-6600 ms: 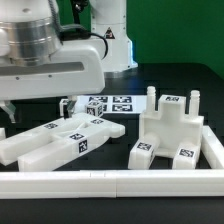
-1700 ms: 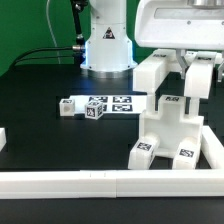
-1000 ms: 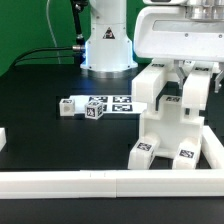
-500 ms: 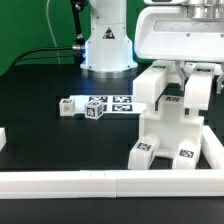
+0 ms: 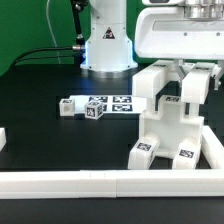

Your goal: Assemble chair

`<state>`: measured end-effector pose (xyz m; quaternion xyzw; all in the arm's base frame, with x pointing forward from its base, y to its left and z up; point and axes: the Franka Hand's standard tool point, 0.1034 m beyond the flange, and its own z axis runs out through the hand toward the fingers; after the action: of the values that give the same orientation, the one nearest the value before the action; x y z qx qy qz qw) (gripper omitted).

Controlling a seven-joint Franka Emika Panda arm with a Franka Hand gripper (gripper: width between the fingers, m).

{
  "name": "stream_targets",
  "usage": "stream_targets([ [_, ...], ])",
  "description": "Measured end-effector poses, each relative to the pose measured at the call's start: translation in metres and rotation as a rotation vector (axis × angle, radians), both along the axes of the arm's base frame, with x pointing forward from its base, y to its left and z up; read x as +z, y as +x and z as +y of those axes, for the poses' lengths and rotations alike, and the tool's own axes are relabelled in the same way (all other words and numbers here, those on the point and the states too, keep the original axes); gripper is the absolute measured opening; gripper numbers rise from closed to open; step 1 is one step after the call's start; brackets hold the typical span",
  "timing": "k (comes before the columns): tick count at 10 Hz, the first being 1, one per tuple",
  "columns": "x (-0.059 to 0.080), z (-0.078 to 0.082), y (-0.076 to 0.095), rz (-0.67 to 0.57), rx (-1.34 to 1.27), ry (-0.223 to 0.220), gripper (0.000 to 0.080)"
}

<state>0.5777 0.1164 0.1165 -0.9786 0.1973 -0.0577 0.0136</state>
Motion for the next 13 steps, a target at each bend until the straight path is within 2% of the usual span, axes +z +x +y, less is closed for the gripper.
stream_targets([
  [2, 0.000, -0.003, 0.005, -0.016, 0.013, -0.003, 0.0284],
  [4, -0.003, -0.015, 0.005, 0.004, 0.016, -0.009, 0.0284],
  [5, 0.006, -0.027, 0.013, 0.023, 0.002, 0.001, 0.0284],
  [6, 0.008, -0.031, 0.017, 0.017, -0.014, 0.006, 0.0284],
  [8, 0.001, -0.030, 0.022, 0.021, -0.019, 0.005, 0.0284],
  [13, 0.001, -0.021, 0.032, -0.035, 0.002, 0.001, 0.0284],
])
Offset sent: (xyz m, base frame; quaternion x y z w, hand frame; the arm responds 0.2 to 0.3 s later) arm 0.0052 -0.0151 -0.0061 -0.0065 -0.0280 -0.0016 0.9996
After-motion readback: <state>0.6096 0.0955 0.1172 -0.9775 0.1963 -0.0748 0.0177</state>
